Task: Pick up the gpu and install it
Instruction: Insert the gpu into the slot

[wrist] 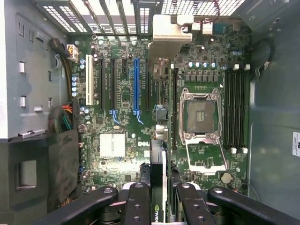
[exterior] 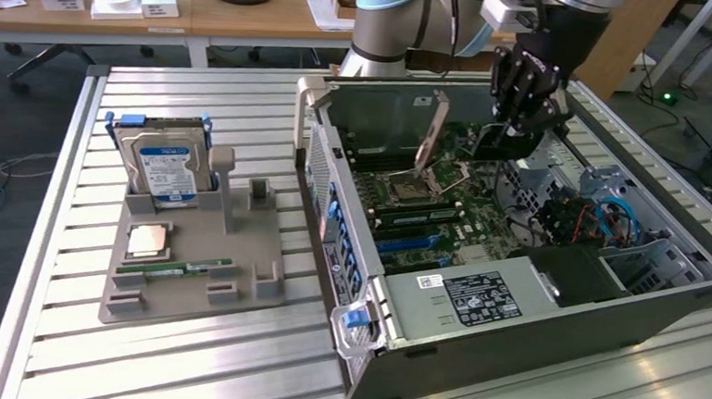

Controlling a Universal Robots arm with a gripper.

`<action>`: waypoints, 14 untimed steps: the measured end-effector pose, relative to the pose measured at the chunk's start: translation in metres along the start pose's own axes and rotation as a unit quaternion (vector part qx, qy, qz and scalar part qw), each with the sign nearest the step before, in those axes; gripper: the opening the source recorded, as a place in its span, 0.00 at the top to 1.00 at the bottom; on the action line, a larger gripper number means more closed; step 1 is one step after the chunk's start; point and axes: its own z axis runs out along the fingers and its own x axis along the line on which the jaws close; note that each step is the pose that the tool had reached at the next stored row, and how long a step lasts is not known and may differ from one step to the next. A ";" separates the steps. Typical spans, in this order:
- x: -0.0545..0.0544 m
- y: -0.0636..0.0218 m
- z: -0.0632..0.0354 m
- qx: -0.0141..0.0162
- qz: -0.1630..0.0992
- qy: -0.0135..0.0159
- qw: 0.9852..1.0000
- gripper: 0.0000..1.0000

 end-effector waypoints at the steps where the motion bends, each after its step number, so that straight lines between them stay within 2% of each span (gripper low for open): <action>1: 0.000 0.0004 0.0005 0.001 0.000 0.000 1.000 0.74; 14: 0.000 0.0018 0.0038 0.001 0.000 0.000 1.000 0.74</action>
